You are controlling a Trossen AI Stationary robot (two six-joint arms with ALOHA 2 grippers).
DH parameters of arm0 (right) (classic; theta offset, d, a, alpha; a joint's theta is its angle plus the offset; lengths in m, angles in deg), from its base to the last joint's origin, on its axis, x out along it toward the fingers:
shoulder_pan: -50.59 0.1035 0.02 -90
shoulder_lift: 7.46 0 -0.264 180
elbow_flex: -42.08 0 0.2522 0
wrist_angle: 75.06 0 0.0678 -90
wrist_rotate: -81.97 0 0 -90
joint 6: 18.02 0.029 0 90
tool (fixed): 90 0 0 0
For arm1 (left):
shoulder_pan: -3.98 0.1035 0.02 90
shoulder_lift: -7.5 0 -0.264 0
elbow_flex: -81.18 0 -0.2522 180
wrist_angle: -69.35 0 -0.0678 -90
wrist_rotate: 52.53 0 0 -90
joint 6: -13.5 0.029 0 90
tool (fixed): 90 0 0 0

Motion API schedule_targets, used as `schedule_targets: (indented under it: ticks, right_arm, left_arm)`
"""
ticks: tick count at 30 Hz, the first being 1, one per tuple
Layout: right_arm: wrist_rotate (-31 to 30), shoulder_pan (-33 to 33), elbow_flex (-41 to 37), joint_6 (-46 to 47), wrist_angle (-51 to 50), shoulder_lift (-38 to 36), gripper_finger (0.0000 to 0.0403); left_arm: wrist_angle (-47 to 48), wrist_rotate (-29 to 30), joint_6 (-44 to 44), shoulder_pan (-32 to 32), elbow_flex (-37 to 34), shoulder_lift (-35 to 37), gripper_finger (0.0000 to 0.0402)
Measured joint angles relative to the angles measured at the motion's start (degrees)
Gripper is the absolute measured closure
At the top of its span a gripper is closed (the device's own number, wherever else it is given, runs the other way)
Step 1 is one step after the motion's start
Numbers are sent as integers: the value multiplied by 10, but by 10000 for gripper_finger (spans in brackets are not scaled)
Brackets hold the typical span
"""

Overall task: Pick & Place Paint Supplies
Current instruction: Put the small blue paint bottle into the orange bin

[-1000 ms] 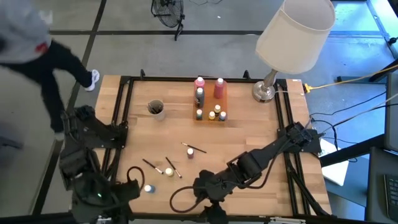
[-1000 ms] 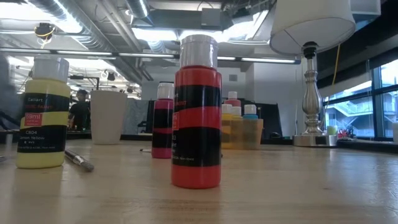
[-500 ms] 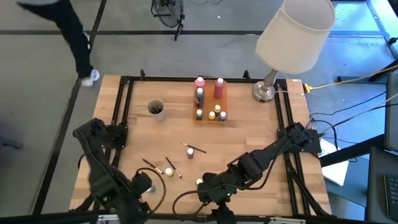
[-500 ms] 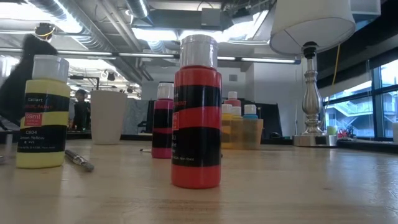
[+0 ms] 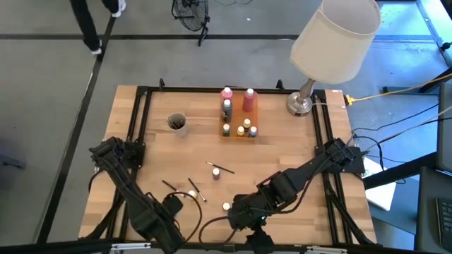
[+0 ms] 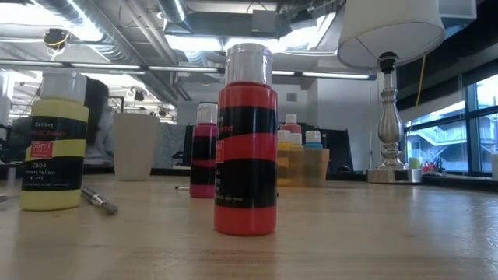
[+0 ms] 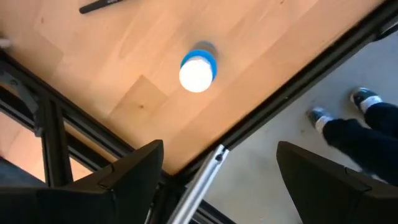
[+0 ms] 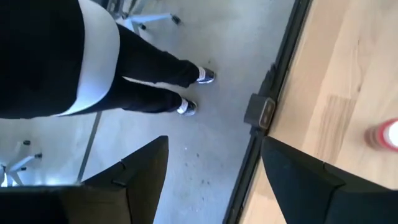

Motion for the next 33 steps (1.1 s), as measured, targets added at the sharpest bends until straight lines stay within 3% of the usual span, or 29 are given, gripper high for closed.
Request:
schedule_targets:
  ticks: [11,18,33]
  right_arm:
    - [66,-32,1,19,-8,-5,142]
    - [35,-37,1,18,-20,-17,163]
    - [21,-37,1,26,-25,-17,178]
  left_arm:
    - [-23,-3,90,8,-68,0,91]
    - [-70,-4,161,28,-114,0,91]
    - [-85,-1,135,33,-134,1,91]
